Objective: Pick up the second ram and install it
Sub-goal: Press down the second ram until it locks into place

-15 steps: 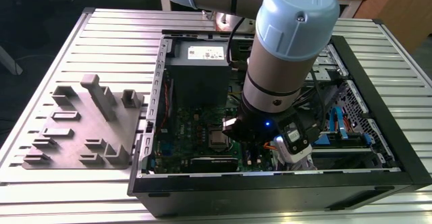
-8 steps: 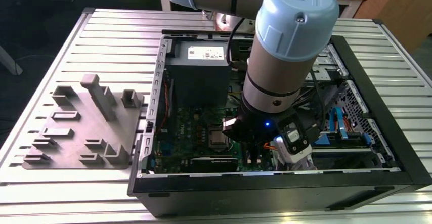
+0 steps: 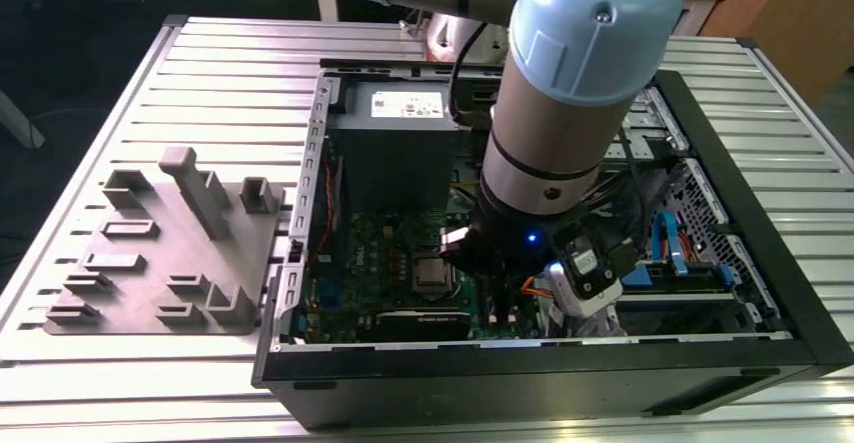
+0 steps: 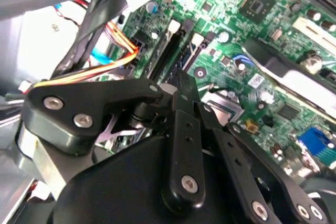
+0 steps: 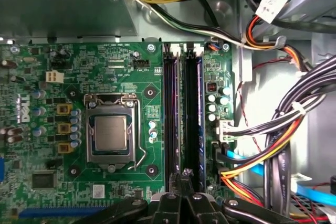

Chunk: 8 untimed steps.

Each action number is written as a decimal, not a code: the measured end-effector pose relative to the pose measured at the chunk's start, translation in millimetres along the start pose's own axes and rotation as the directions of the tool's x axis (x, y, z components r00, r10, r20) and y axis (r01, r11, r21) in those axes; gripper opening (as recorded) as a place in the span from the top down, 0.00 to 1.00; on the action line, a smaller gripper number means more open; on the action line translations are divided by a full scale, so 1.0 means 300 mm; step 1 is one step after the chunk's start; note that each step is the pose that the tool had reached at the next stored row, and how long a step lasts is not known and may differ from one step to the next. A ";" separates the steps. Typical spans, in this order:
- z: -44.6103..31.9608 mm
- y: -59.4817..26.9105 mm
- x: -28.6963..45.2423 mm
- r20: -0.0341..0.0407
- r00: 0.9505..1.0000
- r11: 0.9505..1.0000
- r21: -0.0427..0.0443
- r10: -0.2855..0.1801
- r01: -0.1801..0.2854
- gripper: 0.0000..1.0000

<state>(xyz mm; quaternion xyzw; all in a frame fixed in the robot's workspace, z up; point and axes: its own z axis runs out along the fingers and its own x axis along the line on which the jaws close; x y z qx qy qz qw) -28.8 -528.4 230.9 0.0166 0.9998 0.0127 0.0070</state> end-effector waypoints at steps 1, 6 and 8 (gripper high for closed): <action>-0.007 0.000 0.000 0.000 1.000 1.000 0.000 0.000 0.000 0.93; -0.024 0.001 0.000 0.000 1.000 1.000 0.000 0.000 0.000 0.93; -0.024 0.001 0.000 0.000 1.000 1.000 0.000 0.000 0.000 0.93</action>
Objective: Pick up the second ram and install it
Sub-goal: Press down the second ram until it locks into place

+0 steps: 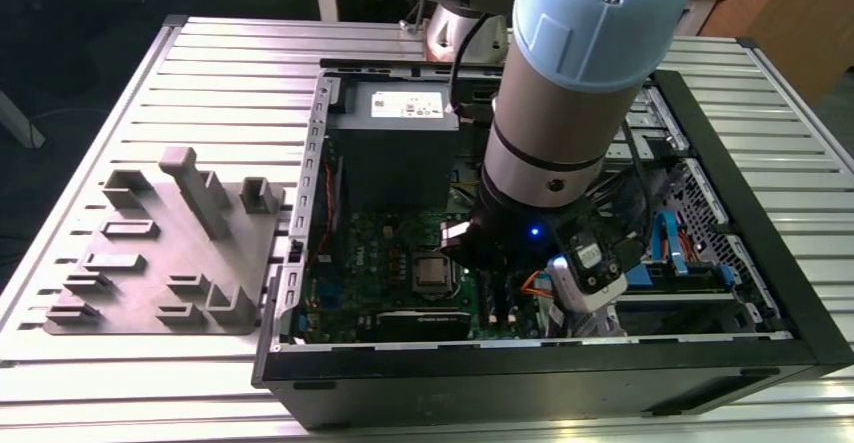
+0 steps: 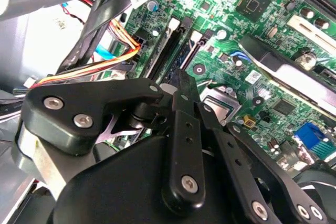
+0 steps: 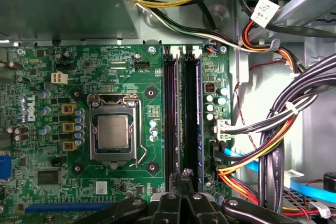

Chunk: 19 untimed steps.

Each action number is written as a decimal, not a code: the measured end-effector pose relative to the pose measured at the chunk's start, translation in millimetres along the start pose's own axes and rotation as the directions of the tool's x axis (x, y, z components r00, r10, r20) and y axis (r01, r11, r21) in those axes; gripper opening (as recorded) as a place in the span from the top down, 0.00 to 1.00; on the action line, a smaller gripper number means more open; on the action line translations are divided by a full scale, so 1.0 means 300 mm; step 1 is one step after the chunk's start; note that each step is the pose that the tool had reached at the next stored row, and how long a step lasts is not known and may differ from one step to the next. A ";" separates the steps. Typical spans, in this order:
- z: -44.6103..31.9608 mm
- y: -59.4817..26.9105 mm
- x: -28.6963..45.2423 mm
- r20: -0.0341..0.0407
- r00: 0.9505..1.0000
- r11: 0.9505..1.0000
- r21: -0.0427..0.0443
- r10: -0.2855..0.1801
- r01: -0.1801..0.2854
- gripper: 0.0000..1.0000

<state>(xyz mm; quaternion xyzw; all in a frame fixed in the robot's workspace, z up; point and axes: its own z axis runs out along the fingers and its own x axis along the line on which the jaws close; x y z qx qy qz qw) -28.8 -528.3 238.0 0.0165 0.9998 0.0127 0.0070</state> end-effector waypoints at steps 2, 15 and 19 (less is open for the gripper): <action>0.000 0.001 0.000 0.000 1.000 1.000 0.000 0.000 0.000 0.93; 0.003 0.070 0.004 0.000 1.000 1.000 0.000 0.001 -0.001 0.93; 0.002 0.076 0.005 0.000 1.000 1.000 0.000 0.001 -0.001 0.93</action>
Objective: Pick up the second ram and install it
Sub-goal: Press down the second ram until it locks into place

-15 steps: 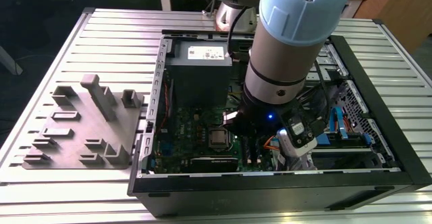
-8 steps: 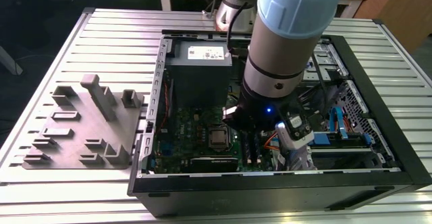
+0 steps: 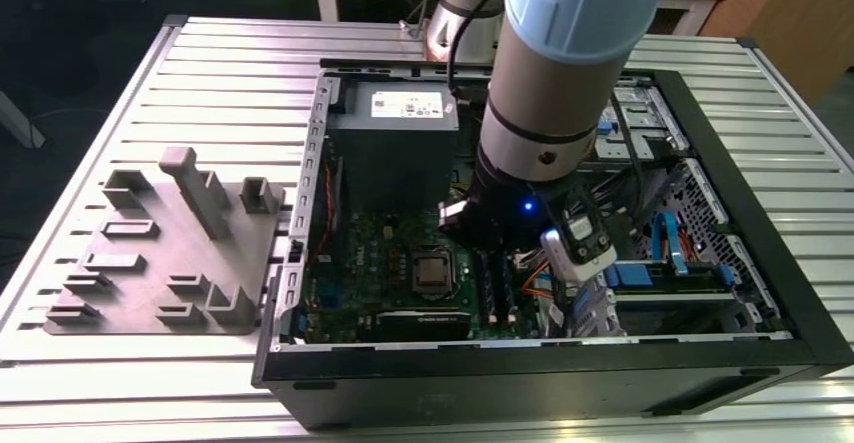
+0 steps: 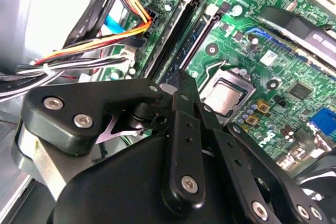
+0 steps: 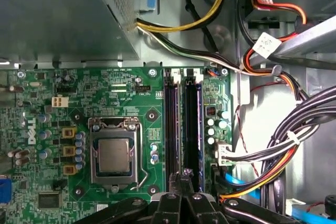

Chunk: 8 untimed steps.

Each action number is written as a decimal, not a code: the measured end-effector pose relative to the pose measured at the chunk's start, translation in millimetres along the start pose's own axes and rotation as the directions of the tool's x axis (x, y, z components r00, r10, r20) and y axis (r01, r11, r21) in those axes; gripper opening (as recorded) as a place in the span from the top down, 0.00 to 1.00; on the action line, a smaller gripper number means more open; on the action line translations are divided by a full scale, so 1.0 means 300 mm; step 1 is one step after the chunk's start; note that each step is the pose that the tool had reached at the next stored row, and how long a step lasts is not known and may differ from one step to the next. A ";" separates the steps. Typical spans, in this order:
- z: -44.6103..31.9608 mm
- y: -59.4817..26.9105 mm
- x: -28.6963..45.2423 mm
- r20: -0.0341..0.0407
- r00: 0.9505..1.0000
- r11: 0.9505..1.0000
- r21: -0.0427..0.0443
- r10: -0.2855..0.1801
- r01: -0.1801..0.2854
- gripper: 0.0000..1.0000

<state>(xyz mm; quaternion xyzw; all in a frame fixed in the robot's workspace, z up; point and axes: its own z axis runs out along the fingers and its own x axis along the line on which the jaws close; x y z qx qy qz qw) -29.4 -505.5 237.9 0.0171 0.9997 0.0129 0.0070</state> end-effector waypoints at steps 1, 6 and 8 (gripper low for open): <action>-0.002 0.000 0.000 0.000 1.000 1.000 0.000 0.000 0.000 0.93; -0.043 0.002 0.000 0.000 1.000 1.000 0.000 0.000 0.000 0.93; -0.067 0.002 -0.001 0.000 1.000 1.000 0.000 0.000 0.000 0.93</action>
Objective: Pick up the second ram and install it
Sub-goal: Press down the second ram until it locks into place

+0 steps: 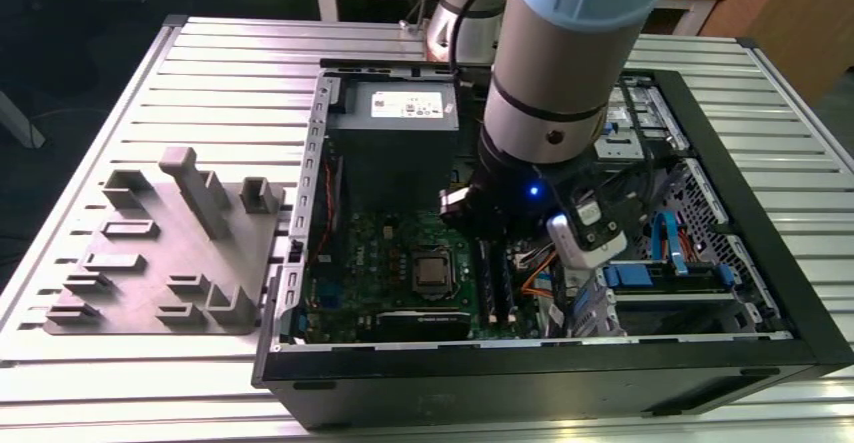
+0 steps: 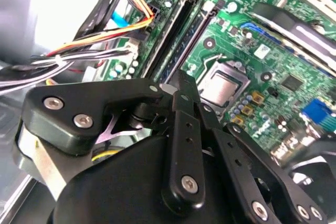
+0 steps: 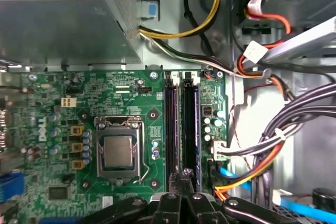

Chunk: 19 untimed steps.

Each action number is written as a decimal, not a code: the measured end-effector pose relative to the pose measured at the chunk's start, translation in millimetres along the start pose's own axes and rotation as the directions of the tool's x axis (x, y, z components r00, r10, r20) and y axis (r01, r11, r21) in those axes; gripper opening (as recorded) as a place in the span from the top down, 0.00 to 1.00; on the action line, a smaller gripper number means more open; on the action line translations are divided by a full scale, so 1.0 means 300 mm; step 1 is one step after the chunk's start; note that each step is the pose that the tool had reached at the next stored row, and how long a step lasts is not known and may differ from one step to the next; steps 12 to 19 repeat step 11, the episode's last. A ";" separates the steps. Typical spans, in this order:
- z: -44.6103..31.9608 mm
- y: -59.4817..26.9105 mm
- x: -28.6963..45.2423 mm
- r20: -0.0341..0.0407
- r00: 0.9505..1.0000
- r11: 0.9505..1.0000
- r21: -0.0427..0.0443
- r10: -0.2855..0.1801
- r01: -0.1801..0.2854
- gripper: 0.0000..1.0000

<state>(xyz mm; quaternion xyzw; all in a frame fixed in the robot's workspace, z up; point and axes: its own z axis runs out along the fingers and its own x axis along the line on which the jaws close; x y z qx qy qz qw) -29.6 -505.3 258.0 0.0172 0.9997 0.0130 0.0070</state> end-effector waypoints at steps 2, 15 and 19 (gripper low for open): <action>-0.021 0.001 0.000 0.000 1.000 1.000 0.000 0.000 0.000 0.93; -0.026 0.001 0.000 0.000 1.000 1.000 0.000 0.000 0.000 0.93; -0.026 0.001 0.000 0.000 1.000 1.000 0.000 0.000 0.000 0.93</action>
